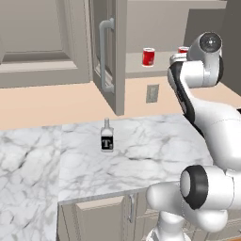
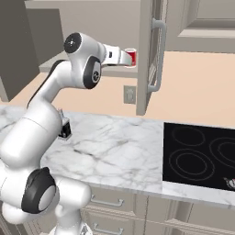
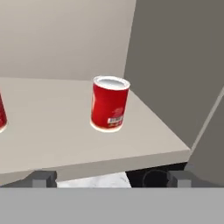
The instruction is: Restock the canned food cabinet by taking the new fresh canned food from the counter and placing it in the cabinet. Then, take the old canned food from the cabinet and place it on the counter.
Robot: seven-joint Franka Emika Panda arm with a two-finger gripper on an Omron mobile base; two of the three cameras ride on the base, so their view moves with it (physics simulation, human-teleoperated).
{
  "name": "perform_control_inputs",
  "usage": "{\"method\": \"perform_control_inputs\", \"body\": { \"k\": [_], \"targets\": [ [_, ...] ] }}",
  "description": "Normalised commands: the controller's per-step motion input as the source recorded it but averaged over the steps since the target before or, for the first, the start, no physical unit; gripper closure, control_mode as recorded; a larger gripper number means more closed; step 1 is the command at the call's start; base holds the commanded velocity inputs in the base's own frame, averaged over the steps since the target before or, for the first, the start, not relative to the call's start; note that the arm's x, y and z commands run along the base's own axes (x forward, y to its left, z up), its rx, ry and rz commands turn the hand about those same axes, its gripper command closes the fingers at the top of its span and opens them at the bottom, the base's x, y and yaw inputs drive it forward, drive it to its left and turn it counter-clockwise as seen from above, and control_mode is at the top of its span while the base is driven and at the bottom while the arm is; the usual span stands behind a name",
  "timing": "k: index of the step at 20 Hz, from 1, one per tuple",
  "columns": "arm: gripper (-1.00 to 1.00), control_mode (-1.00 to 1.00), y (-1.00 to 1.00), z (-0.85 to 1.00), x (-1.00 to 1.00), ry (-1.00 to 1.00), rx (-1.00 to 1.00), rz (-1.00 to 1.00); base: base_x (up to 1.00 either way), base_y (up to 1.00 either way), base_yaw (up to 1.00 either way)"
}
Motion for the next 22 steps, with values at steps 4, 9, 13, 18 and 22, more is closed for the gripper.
{"method": "perform_control_inputs", "body": {
  "k": [4, 9, 13, 18, 22],
  "targets": [
    [-1.00, -1.00, -0.09, 0.00, 0.38, 0.15, 0.01, 0.00, 0.00, 0.00, 0.00],
    [-1.00, -1.00, -0.05, -0.02, 0.35, 0.02, 0.04, 0.00, 0.00, 0.00, 0.00],
    [-1.00, -1.00, -0.19, -0.26, 0.21, -0.03, 0.10, 0.00, 0.00, 0.00, 0.00],
    [-1.00, -1.00, -0.22, -0.06, 0.36, -0.02, 0.14, 0.00, 0.00, 0.00, 0.00],
    [-1.00, -1.00, -0.13, 0.00, 0.36, -0.03, 0.08, 0.00, 0.00, 0.00, 0.00]
  ]
}}
